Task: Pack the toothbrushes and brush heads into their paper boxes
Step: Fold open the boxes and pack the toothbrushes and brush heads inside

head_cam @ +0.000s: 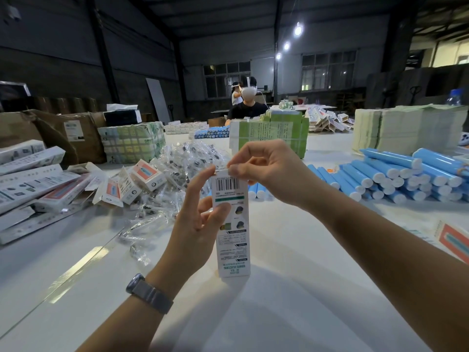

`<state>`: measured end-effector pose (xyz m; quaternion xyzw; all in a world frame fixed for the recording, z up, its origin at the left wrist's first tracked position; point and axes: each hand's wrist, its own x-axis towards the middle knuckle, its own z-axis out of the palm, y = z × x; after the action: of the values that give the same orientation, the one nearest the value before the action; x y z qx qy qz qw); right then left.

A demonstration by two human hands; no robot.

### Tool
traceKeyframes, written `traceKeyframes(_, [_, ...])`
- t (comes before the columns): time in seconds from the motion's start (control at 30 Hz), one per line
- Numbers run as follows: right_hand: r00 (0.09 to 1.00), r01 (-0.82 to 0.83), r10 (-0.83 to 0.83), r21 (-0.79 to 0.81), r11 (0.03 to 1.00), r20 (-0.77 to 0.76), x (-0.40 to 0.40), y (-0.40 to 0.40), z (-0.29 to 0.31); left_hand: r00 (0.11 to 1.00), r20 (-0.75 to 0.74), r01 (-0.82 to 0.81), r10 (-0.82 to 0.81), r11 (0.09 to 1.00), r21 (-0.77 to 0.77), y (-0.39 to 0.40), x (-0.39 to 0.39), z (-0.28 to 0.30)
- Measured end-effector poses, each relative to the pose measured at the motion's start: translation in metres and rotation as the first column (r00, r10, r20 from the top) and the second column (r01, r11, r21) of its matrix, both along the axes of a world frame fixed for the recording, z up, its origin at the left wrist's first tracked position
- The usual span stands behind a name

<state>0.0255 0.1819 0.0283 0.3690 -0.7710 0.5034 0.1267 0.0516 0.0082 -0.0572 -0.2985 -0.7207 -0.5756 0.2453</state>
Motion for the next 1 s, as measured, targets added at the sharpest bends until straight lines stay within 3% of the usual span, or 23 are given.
traceKeyframes(0.43, [0.997, -0.069, 0.068, 0.020, 0.997, 0.022, -0.001, 0.003, -0.003, 0.999, 0.000, -0.048, 0.048, 0.999, 0.004, 0.000, 0.002, 0.000])
traceKeyframes(0.73, [0.994, 0.032, -0.033, -0.014, 0.999, -0.100, -0.005, -0.001, -0.012, 0.999, -0.004, -0.054, 0.055, 0.998, 0.023, -0.001, -0.001, -0.001])
traceKeyframes(1.0, [0.995, -0.038, 0.039, 0.008, 0.999, -0.092, -0.006, 0.006, -0.008, 1.000, -0.019, 0.004, -0.004, 1.000, 0.023, -0.001, -0.001, -0.002])
